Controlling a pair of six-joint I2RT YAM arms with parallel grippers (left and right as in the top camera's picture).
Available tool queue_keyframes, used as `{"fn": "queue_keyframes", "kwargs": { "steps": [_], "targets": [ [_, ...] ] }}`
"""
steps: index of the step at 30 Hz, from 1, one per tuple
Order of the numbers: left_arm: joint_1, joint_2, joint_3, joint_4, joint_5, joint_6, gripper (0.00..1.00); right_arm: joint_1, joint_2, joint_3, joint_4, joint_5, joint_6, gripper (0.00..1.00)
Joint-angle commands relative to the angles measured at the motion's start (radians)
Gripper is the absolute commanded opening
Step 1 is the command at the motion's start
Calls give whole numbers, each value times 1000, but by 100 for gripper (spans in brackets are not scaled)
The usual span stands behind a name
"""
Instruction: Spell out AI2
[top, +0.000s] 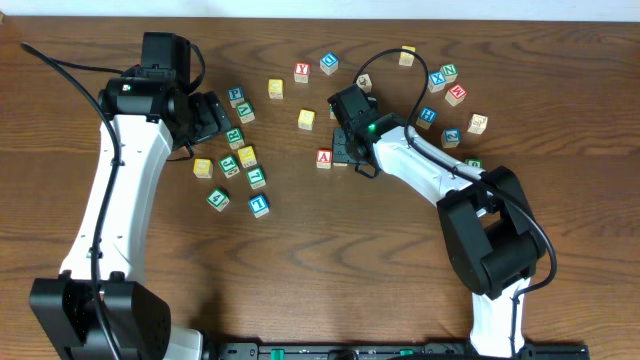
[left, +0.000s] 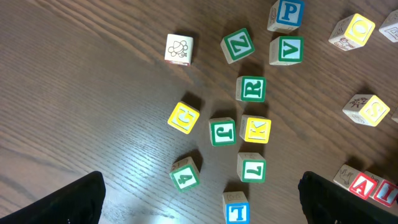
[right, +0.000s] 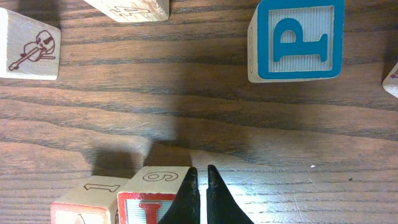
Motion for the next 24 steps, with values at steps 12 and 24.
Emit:
{"fn": "queue_keyframes", "kwargs": {
  "steps": [12,24],
  "targets": [
    [0,2,9,-5,-20,6,98,19,-158,13,7,7,-84,5],
    [0,2,9,-5,-20,6,98,111,-66,12,10,-129,-72,2]
  ]
}}
